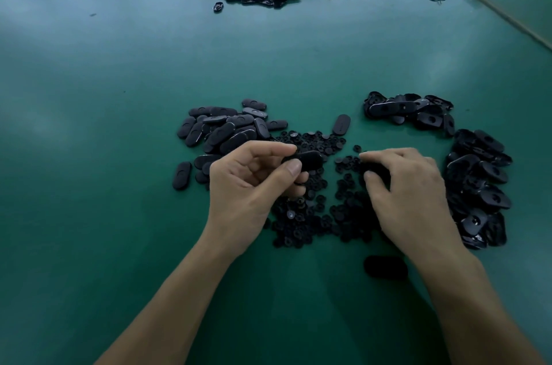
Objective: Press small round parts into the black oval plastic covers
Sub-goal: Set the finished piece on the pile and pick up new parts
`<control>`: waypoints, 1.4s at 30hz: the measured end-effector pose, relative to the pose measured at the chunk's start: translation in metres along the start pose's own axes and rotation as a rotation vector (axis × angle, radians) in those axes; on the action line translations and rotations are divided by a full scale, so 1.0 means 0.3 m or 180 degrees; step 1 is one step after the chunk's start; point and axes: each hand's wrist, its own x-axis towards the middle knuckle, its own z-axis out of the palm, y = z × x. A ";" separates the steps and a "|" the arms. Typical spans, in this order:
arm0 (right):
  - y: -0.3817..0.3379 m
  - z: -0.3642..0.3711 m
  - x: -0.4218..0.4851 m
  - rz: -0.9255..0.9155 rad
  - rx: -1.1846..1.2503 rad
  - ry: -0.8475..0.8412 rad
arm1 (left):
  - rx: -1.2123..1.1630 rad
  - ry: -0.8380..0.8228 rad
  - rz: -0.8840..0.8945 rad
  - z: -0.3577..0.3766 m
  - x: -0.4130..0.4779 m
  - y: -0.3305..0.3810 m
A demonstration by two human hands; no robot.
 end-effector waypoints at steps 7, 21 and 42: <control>-0.008 -0.003 0.003 -0.0235 0.0394 0.0902 | 0.0621 0.0869 0.0431 -0.020 0.023 -0.011; -0.069 0.031 -0.014 -0.0076 0.2919 0.0113 | 0.1517 0.1550 0.0036 -0.106 0.066 -0.031; -0.084 0.057 -0.027 -0.0376 0.2554 0.0009 | 0.0503 -0.0050 -0.0201 0.015 -0.007 -0.014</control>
